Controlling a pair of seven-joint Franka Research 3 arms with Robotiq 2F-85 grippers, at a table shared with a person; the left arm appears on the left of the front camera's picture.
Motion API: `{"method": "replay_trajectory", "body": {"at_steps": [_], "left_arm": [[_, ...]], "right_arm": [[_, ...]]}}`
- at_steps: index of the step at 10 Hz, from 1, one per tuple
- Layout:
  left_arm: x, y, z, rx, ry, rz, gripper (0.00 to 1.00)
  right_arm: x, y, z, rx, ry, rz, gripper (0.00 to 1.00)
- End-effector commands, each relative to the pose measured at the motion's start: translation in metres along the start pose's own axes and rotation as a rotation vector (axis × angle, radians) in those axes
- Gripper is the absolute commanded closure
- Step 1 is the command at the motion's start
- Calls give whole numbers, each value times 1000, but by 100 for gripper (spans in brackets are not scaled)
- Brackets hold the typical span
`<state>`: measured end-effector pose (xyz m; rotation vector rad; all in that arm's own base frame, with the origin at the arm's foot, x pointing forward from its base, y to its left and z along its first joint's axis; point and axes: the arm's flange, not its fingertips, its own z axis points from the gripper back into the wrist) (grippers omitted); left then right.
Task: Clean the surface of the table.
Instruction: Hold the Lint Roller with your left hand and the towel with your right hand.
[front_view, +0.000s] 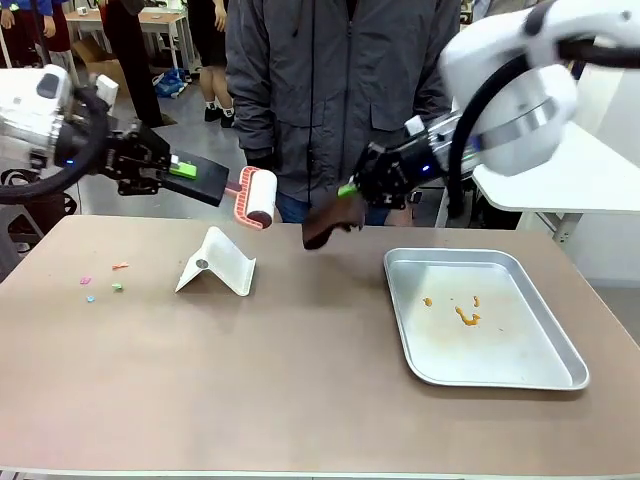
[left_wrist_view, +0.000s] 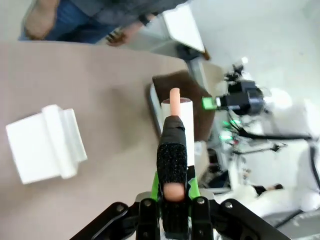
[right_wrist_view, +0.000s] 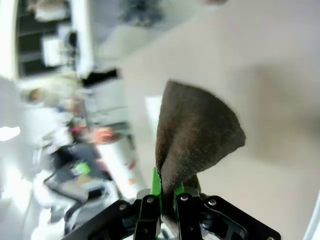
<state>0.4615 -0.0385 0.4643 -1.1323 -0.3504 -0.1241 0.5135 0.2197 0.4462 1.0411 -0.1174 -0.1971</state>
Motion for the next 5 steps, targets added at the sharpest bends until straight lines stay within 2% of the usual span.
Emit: {"method": "replay_trajectory", "body": {"at_steps": [1, 2, 3, 5], "left_arm": [[-20, 3, 46, -143, 81, 17, 100], [-31, 2, 74, -187, 73, 34, 100], [-45, 3, 105, -233, 90, 30, 100], [-67, 11, 169, -260, 57, 81, 100]], "right_arm": [[-86, -85, 56, 291, 135, 20, 100], [-100, -88, 71, 340, 154, 42, 100], [-113, -93, 87, 340, 123, 36, 100], [-129, -114, 143, 355, -37, 10, 100]]}}
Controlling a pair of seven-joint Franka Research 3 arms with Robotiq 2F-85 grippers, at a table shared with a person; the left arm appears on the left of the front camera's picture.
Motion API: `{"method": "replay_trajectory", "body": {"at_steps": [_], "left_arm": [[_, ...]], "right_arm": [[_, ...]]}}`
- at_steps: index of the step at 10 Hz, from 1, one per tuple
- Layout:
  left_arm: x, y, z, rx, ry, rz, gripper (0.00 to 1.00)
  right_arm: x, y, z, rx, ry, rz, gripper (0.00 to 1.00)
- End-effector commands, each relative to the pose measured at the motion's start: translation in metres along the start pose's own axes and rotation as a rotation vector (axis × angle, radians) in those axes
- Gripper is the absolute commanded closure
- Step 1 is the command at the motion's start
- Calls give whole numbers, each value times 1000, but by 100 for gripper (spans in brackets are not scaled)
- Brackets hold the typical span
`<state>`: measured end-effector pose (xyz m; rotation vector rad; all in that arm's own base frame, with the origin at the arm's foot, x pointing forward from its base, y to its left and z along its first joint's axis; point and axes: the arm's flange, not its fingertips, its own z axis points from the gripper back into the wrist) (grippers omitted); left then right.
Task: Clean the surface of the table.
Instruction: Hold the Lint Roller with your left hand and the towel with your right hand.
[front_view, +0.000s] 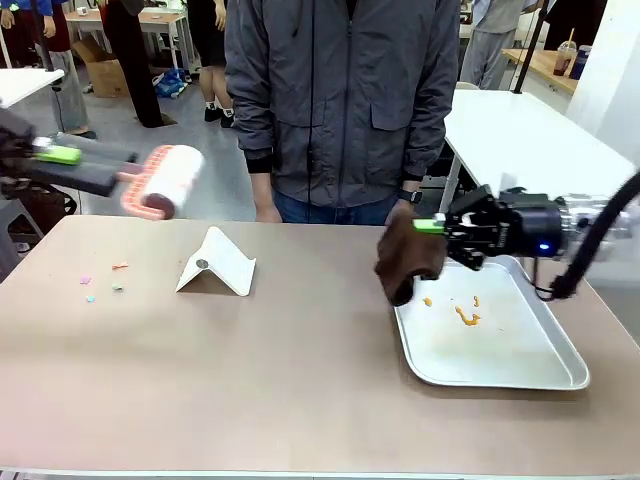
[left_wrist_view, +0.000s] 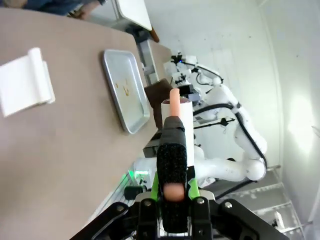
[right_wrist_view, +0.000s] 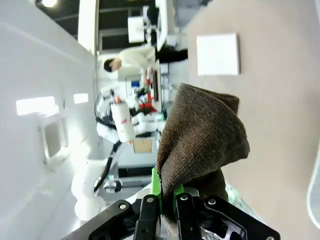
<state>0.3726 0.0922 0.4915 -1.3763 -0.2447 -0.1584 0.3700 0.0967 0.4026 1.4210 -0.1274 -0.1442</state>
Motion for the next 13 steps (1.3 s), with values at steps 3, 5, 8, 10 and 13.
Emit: {"method": "replay_trajectory", "body": {"at_steps": [3, 5, 8, 10, 13], "left_arm": [[-37, 18, 95, 53, 18, 123, 100], [-77, 21, 143, 84, -124, 182, 100], [-112, 26, 177, 45, -341, 187, 100], [-114, 30, 187, 74, -274, 187, 100], [-114, 30, 187, 74, -274, 187, 100]], "right_arm": [[-15, 16, 109, -5, -160, -30, 100], [-24, 12, 171, 62, -195, -63, 100], [-48, 0, 199, 79, -283, -5, 100], [-56, -14, 195, 67, -320, 30, 100], [-11, 8, 226, 80, -303, -21, 100]]}}
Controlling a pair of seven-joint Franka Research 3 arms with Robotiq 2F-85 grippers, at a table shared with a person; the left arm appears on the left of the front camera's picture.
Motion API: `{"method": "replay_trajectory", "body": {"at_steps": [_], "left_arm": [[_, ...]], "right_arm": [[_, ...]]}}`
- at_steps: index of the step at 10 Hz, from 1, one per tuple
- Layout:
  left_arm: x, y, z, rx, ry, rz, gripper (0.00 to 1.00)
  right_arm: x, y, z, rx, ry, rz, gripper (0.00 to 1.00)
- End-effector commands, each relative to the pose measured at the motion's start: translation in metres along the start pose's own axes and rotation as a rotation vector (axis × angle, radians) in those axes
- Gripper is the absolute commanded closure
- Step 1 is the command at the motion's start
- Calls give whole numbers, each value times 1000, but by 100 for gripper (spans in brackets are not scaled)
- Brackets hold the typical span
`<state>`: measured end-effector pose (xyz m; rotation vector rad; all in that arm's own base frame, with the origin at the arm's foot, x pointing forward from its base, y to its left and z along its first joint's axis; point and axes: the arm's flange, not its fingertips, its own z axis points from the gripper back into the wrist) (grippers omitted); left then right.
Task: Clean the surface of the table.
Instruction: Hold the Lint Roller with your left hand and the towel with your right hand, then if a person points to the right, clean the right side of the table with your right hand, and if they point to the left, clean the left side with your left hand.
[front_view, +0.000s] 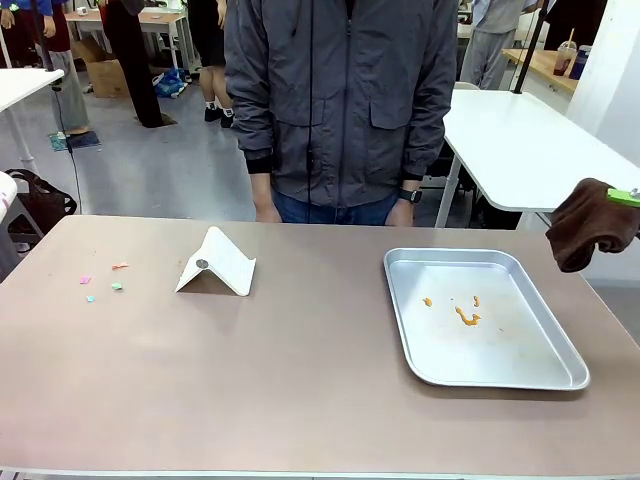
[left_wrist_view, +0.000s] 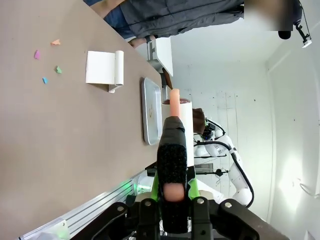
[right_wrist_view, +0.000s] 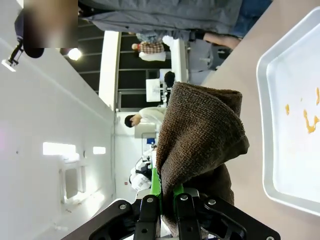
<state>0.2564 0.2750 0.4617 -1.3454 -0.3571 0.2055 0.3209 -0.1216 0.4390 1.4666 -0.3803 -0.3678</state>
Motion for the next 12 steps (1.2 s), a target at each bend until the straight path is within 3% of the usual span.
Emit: {"method": "replay_trajectory", "body": {"at_steps": [1, 12], "left_arm": [[0, -3, 3, 8, 15, -3, 100], [0, -3, 3, 8, 15, -3, 100]], "right_arm": [[-1, 4, 0, 4, 2, -12, 100], [-1, 4, 0, 4, 2, -12, 100]]}}
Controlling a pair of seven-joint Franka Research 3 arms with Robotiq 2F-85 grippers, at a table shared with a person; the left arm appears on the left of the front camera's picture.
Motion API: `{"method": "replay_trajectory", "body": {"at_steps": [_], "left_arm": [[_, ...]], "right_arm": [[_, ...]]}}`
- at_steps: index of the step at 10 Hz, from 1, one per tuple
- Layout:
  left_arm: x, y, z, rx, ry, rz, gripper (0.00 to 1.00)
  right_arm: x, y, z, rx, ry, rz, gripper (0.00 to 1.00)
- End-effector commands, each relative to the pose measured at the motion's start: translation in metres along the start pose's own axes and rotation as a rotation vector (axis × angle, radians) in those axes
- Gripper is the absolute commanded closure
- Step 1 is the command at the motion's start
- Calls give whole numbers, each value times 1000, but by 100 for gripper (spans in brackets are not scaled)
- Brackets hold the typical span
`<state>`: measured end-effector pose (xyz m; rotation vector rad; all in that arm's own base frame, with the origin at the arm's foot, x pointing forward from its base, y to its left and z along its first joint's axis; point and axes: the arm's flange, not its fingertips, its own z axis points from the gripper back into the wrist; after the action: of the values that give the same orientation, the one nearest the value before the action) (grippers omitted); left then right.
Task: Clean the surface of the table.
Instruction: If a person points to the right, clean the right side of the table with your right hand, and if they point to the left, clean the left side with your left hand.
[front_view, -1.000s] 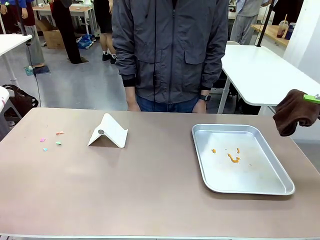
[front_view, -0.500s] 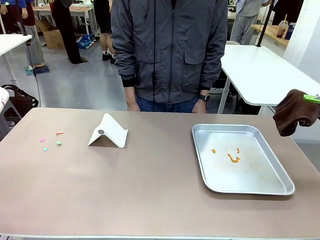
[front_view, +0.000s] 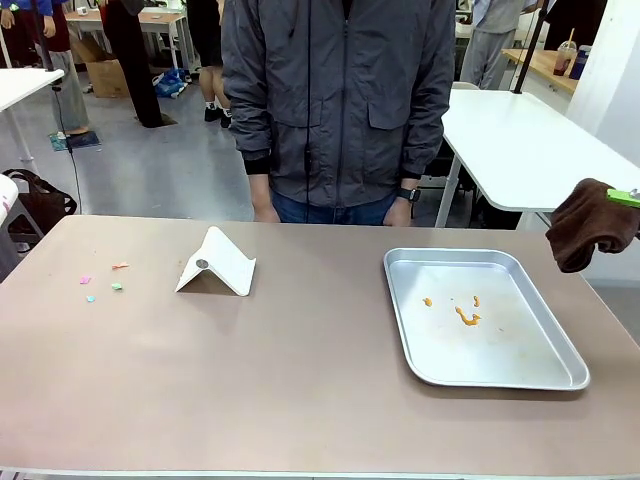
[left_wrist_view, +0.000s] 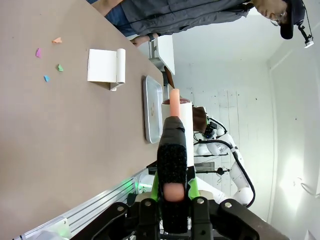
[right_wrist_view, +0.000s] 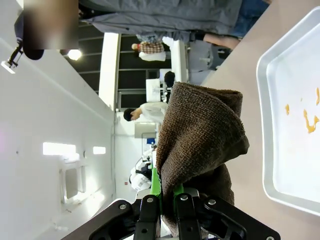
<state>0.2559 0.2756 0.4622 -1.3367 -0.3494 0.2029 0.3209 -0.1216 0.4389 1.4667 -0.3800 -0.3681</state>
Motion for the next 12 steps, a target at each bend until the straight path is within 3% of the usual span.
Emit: {"method": "replay_trajectory", "body": {"at_steps": [1, 12], "left_arm": [[1, -2, 3, -2, 8, -3, 100], [1, -2, 3, -2, 8, -3, 100]], "right_arm": [[-1, 4, 0, 4, 2, -12, 100], [-1, 4, 0, 4, 2, -12, 100]]}}
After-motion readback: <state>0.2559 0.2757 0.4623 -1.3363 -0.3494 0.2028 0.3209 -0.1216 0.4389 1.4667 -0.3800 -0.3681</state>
